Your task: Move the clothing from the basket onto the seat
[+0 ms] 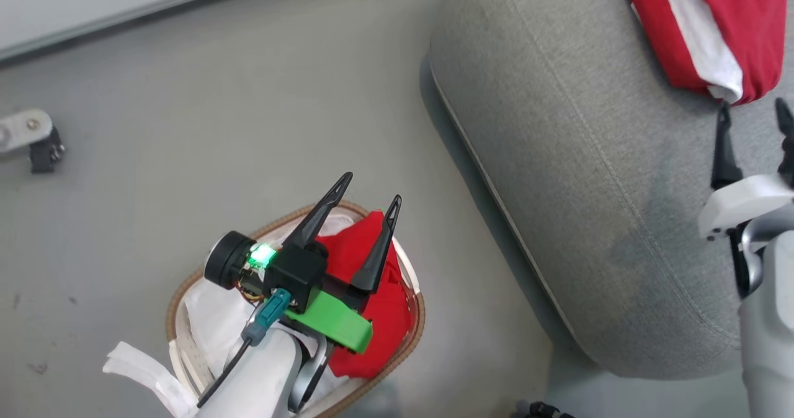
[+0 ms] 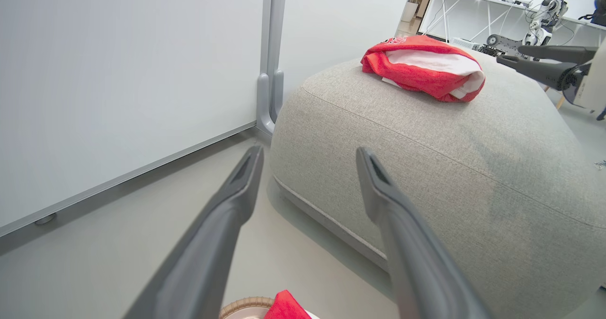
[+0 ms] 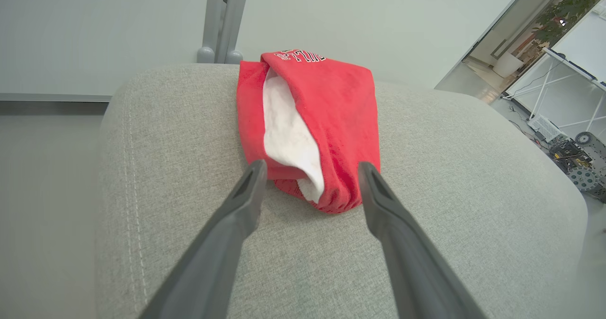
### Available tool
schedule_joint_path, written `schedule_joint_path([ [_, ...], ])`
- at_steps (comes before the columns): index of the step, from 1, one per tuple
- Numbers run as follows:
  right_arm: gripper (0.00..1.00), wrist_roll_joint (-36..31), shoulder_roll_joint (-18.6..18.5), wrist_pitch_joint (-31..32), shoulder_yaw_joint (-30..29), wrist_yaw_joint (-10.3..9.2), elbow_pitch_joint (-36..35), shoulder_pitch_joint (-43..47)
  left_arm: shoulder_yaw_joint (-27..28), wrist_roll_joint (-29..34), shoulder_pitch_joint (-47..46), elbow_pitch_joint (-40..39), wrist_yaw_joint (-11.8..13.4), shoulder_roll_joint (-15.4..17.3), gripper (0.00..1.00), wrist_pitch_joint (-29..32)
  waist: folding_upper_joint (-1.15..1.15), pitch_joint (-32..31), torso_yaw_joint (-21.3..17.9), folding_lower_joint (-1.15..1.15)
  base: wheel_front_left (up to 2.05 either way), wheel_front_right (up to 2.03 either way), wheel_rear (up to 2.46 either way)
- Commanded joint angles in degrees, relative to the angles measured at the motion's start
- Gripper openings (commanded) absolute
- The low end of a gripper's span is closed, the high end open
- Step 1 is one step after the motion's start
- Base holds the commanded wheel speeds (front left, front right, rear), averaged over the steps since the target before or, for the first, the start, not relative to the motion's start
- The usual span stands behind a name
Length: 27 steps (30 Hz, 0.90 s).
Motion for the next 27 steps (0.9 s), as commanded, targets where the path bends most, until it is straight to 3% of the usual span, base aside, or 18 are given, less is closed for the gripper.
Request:
schedule_joint_path([
  [1, 1.00, 1.4, 0.2, -0.1, 0.9, -0.08, -0.6, 1.9, 0.6, -0.2, 1.2, 0.3, -0.2, -0.2, 1.00, 0.0, 0.00, -4.7, 0.8, 0.00, 0.00, 0.00, 0.00],
  [14, 1.00, 9.8, 3.2, -0.1, 12.6, -0.08, -7.9, 9.2, 9.2, 0.6, 6.2, 2.4, -0.2, -2.8, 1.00, 0.0, 0.00, -11.9, 6.8, 0.00, 0.00, 0.00, 0.00],
  [27, 1.00, 12.4, 5.1, -0.1, 17.0, -0.08, -12.1, 14.8, 19.7, 1.5, 10.6, 6.1, 0.4, -3.6, 1.00, 0.0, 0.00, -15.4, 13.3, 0.00, 0.00, 0.00, 0.00],
])
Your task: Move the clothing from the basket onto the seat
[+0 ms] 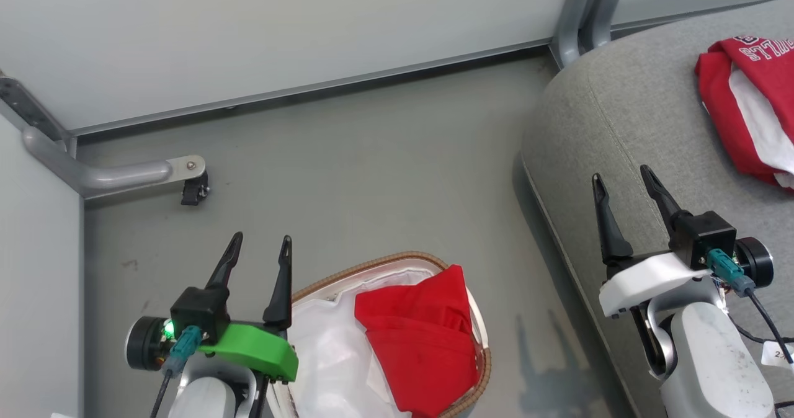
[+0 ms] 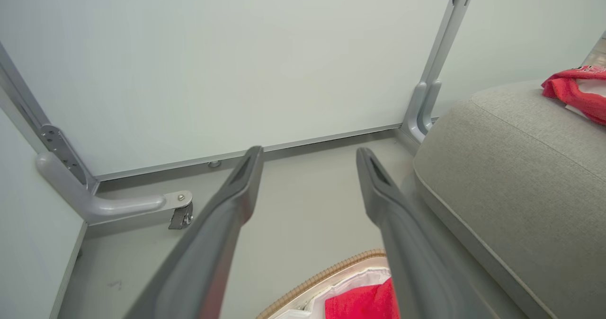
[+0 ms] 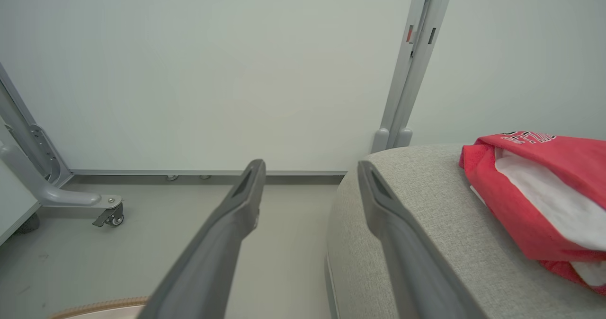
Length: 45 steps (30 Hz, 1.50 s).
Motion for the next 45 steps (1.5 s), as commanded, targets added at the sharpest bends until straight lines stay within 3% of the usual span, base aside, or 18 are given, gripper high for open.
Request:
schedule_joint_path([
  [1, 1.00, 0.5, -0.1, -0.1, -0.1, -0.08, -0.3, 1.5, 1.0, 0.5, 1.3, 0.6, 0.3, 0.0, 1.00, 0.0, 0.00, -2.0, 2.0, 0.00, 0.00, 0.00, 0.00],
  [17, 1.00, 1.7, 0.0, -0.1, 0.8, -0.08, 1.6, 8.6, 6.9, -2.3, 8.5, 2.9, 2.9, 0.0, 1.00, 0.0, 0.00, -6.1, 4.4, 0.00, 0.00, 0.00, 0.00],
  [27, 1.00, 2.0, 0.0, -0.1, 1.3, -0.08, 1.7, 8.9, 5.8, -2.3, 8.7, 1.7, 3.2, 0.0, 1.00, 0.0, 0.00, -5.7, 4.4, 0.00, 0.00, 0.00, 0.00],
  [35, 1.00, 2.0, 0.0, -0.1, 2.0, -0.08, 0.5, 5.8, 2.8, -3.4, 5.2, 3.2, 2.1, 0.0, 1.00, 0.0, 0.00, -1.2, 3.0, 0.00, 0.00, 0.00, 0.00],
  [45, 1.00, 2.7, 0.0, -0.1, 3.3, -0.08, -1.7, -1.4, -2.2, -4.6, -5.1, 8.7, 0.3, 0.0, 1.00, 0.0, 0.00, 9.8, -0.1, 0.00, 0.00, 0.00, 0.00],
])
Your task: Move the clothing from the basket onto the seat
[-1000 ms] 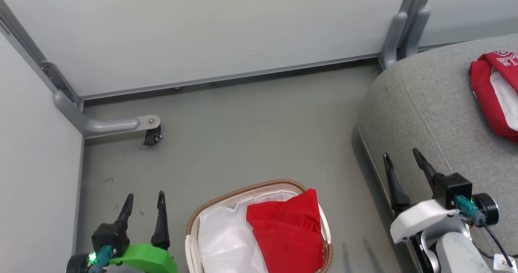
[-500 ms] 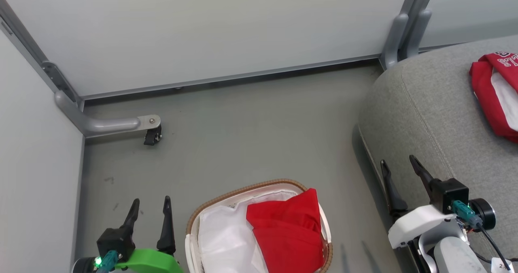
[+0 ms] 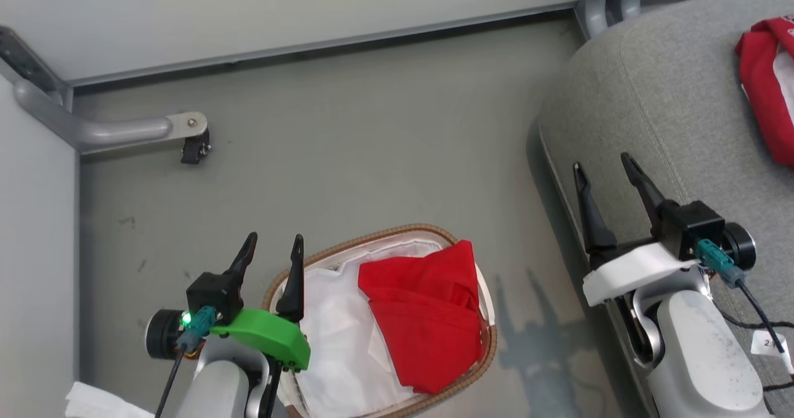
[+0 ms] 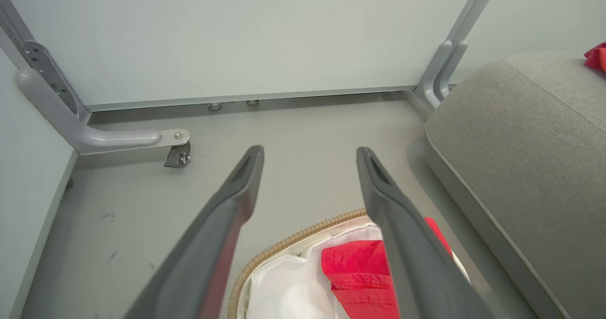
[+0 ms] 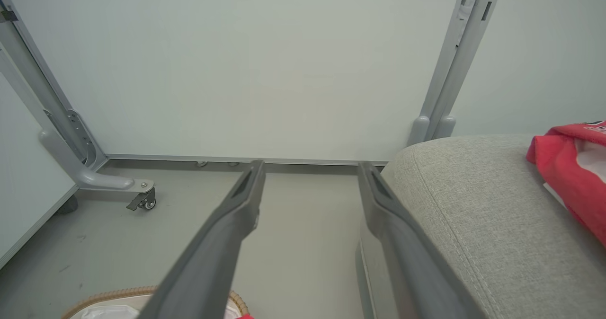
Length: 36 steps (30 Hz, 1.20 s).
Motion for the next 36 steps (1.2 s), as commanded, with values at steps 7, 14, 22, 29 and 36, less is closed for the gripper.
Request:
schedule_joint_path([
  [7, 1.00, 1.9, -0.1, -0.1, 1.4, -0.08, -2.3, -4.9, -3.3, -0.3, -7.9, 3.7, -0.6, 0.3, 1.00, 0.0, 0.00, 11.7, -4.9, 0.00, 0.00, 0.00, 0.00],
  [14, 1.00, 3.1, -0.1, -0.1, 2.7, -0.08, -3.9, -7.6, -6.0, -0.1, -13.4, 7.7, -0.8, 0.4, 1.00, 0.0, 0.00, 17.6, -7.8, 0.00, 0.00, 0.00, 0.00],
  [22, 1.00, 4.2, -0.1, -0.1, 3.4, -0.07, -5.2, -9.5, -11.2, -2.9, -17.9, 15.6, -0.8, 1.2, 1.00, 0.0, 0.00, 23.2, -10.5, 0.00, 0.00, 0.00, 0.00],
  [29, 1.00, 4.7, -0.1, -0.1, 3.5, -0.08, -5.7, -9.5, -17.8, -7.8, -21.1, 24.2, -0.8, 1.4, 1.00, 0.0, 0.00, 26.4, -11.2, 0.00, 0.00, 0.00, 0.00],
  [36, 1.00, 5.1, -0.1, -0.1, 3.7, -0.08, -5.8, -10.3, -25.1, -16.7, -23.5, 31.1, -0.7, 0.9, 1.00, 2.0, 0.00, 28.7, -11.0, 0.00, 0.00, 0.00, 0.00],
])
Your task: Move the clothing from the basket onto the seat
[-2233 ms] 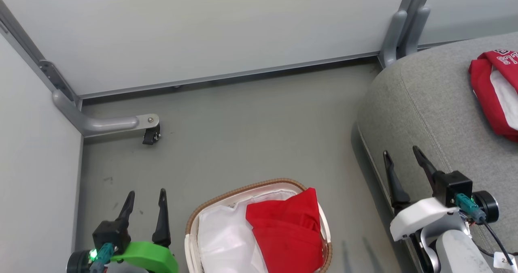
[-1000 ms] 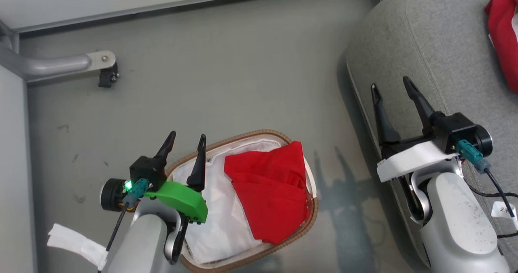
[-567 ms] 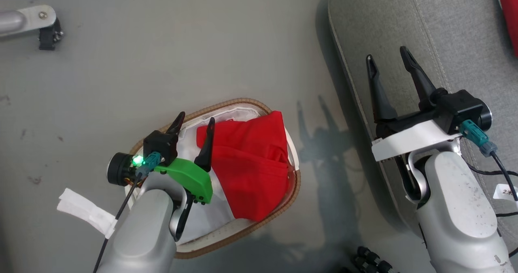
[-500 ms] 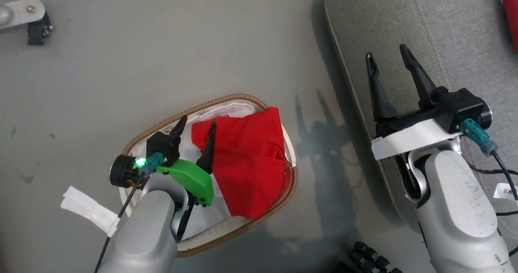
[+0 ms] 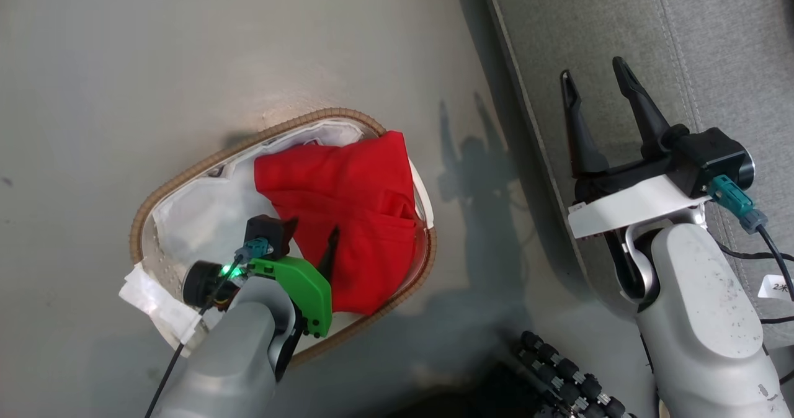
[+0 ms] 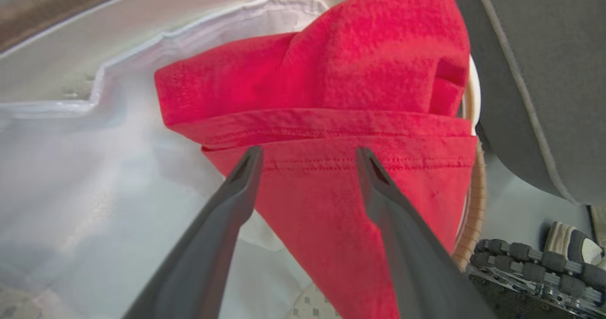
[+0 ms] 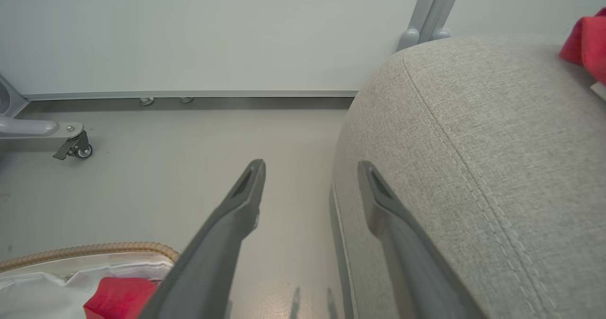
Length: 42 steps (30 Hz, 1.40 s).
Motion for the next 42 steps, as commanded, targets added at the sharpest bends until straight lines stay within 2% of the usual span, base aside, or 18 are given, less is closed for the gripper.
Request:
schedule_joint_path([
  [1, 1.00, 0.6, -0.1, -0.1, 0.2, -0.08, -0.2, -1.0, -1.2, -1.7, -0.9, 0.7, -0.2, 0.3, 1.00, 1.0, 0.00, 1.2, -0.2, -0.01, 0.00, 0.00, 0.00],
  [11, 1.00, 0.6, -0.1, -0.1, 0.4, -0.08, -0.4, -2.0, -7.2, -16.1, -1.9, 1.3, -0.2, 1.3, 1.00, 10.3, 0.00, 3.6, 0.4, -0.01, 0.00, 0.00, 0.00],
  [21, 1.00, 0.1, -0.1, -0.1, 0.0, -0.08, -0.7, -2.1, -12.7, -29.3, -3.1, -6.3, -0.2, 3.9, 1.00, 15.8, 0.00, 5.8, 1.0, -0.01, 0.00, 0.00, 0.00],
  [26, 1.00, 0.1, -0.1, -0.1, 0.0, -0.08, -0.9, -2.2, -16.5, -33.3, -4.3, -9.2, -0.2, 5.5, 1.00, 15.9, 0.00, 6.6, 1.3, -0.01, 0.00, 0.00, 0.00],
  [31, 1.00, 0.0, -0.1, -0.1, -0.1, -0.08, -1.3, -2.4, -20.2, -35.9, -6.4, -11.4, -0.2, 6.7, 1.00, 12.5, 0.00, 7.8, 1.5, -0.01, 0.00, 0.00, 0.00],
  [42, 1.00, -0.2, -0.1, -0.1, 0.0, -0.08, -1.8, -2.7, -28.1, -40.2, -11.1, -11.4, -0.2, 6.5, 1.00, 8.3, 0.00, 9.5, 2.0, -0.01, 0.00, 0.00, 0.00],
])
